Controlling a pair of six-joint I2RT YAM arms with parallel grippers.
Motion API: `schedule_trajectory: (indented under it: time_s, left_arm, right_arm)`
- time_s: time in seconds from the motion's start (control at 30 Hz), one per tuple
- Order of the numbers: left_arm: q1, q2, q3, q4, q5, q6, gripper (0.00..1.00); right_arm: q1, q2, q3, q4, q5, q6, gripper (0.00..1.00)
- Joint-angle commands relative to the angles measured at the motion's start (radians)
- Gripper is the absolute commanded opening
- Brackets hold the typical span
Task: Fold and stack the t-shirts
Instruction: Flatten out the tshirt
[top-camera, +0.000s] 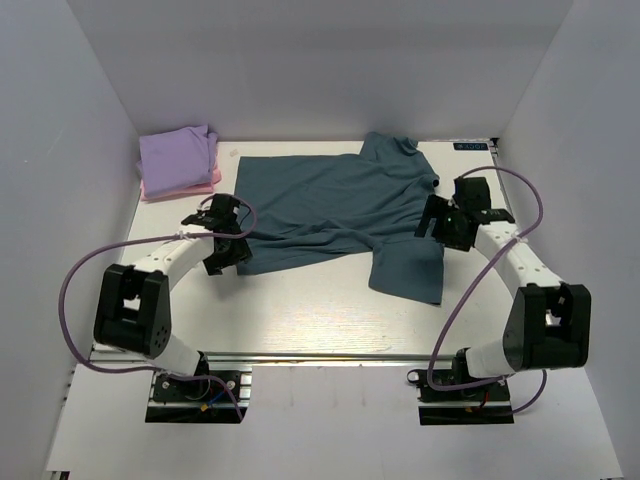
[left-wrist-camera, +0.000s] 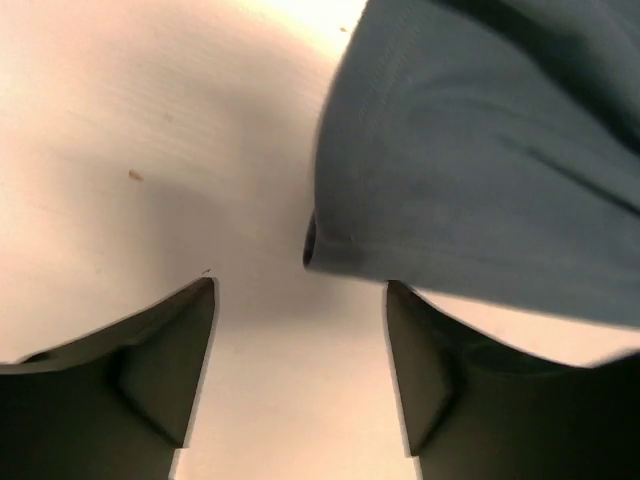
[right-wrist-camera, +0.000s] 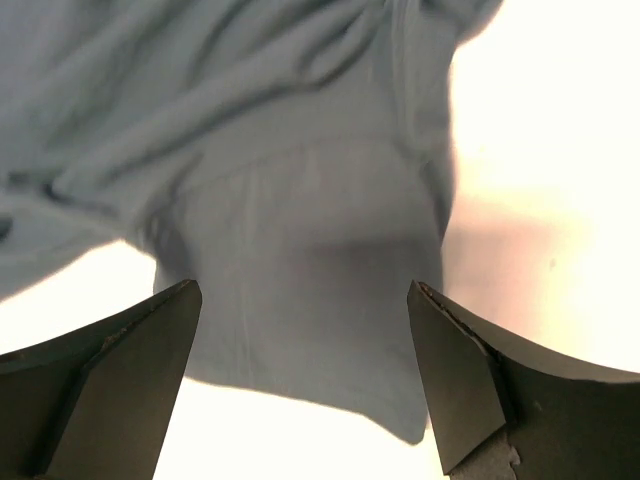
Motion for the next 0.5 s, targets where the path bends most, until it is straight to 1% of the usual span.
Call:
schedule_trajectory:
  time_s: [0.0, 0.03, 0.1, 0.17, 0.23, 0.3, 0.4, 0.47]
  left_arm:
    - [0.013, 0.039, 0.020, 0.084, -0.063, -0.011, 0.74]
    - [0.013, 0.065, 0.029, 0.106, -0.063, -0.011, 0.70]
    - [0.022, 0.090, 0.029, 0.168, -0.035, 0.009, 0.61]
    - [0.031, 0.123, 0.029, 0.193, -0.012, 0.020, 0.55]
    - [0.040, 0.143, 0.039, 0.202, -0.012, 0.020, 0.45]
    - [0.040, 0.157, 0.039, 0.202, 0.000, 0.029, 0.40]
    - [0.040, 0.166, 0.013, 0.221, 0.013, 0.029, 0.37]
    - [0.040, 0.176, 0.000, 0.236, 0.038, 0.029, 0.31]
  right_arm:
    - [0.019, -0.058, -0.057, -0.017, -0.068, -0.022, 0.89]
    - [0.024, -0.086, -0.083, -0.017, -0.072, -0.025, 0.89]
    - [0.027, -0.097, -0.094, -0.024, -0.044, -0.031, 0.89]
    - [0.027, -0.100, -0.097, -0.040, -0.023, -0.035, 0.89]
    - [0.029, -0.097, -0.088, -0.066, -0.003, -0.040, 0.89]
    - [0.027, -0.092, -0.082, -0.066, -0.003, -0.042, 0.89]
    - [0.027, -0.088, -0.085, -0.063, -0.003, -0.046, 0.89]
    - [0.029, -0.086, -0.089, -0.064, -0.012, -0.049, 0.89]
